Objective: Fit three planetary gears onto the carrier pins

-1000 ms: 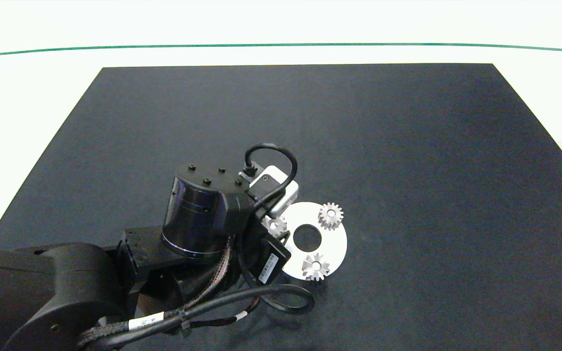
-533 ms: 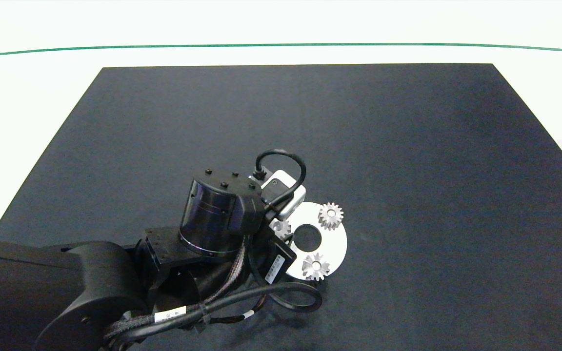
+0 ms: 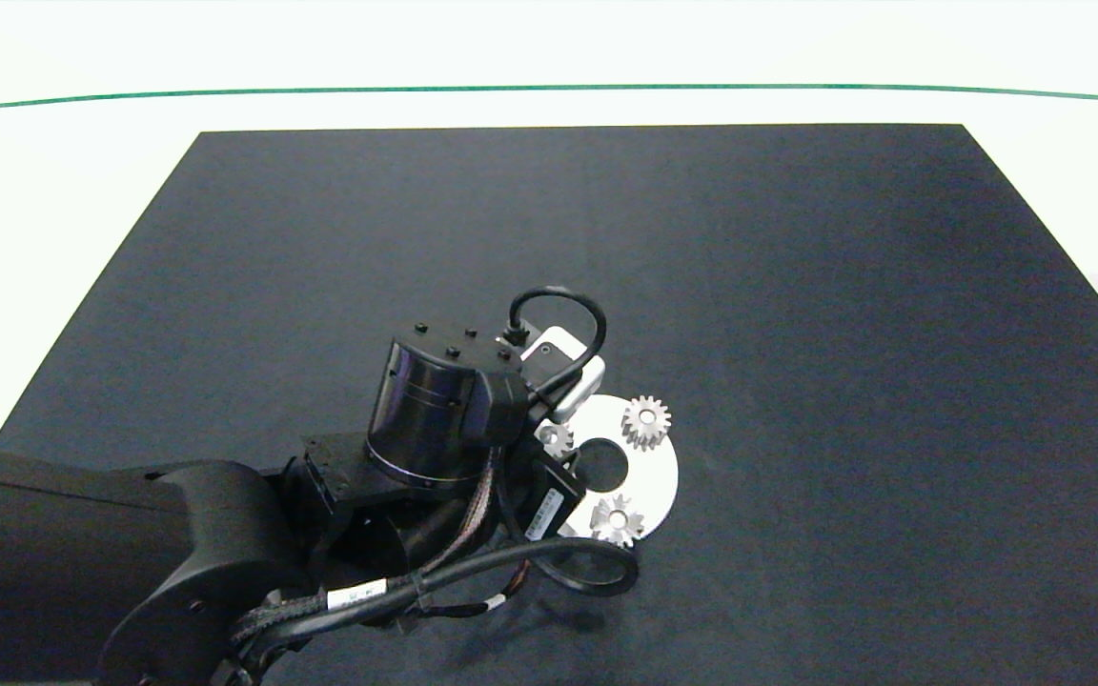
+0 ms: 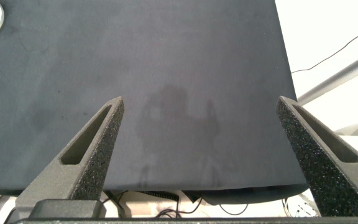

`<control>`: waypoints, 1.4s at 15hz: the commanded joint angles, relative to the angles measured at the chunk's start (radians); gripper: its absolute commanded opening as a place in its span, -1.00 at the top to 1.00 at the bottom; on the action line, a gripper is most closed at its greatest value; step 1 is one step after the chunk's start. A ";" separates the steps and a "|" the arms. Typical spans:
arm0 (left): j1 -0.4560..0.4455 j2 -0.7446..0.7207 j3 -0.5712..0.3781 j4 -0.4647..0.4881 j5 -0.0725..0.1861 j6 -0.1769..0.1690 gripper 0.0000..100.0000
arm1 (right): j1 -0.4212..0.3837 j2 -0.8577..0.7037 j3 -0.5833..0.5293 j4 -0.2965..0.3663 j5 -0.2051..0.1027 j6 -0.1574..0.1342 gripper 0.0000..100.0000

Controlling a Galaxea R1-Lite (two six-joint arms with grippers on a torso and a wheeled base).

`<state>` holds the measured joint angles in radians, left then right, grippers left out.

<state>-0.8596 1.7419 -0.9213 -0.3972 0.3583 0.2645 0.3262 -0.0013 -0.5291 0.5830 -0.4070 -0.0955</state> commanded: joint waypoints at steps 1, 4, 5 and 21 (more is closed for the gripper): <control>0.002 0.005 -0.002 -0.003 0.002 0.002 0.74 | 0.001 0.001 0.000 0.005 -0.003 0.002 -1.00; 0.008 0.008 -0.004 -0.005 0.002 0.004 0.74 | 0.001 0.001 0.000 0.003 -0.003 0.003 -1.00; 0.008 0.007 -0.004 -0.002 0.002 0.006 0.74 | 0.001 0.001 0.000 0.005 -0.003 0.003 -1.00; 0.047 0.034 -0.048 -0.002 -0.002 0.024 0.74 | 0.001 0.001 0.009 0.005 0.001 0.005 -1.00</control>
<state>-0.8126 1.7683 -0.9636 -0.3949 0.3545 0.2866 0.3262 -0.0013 -0.5204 0.5845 -0.4040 -0.0894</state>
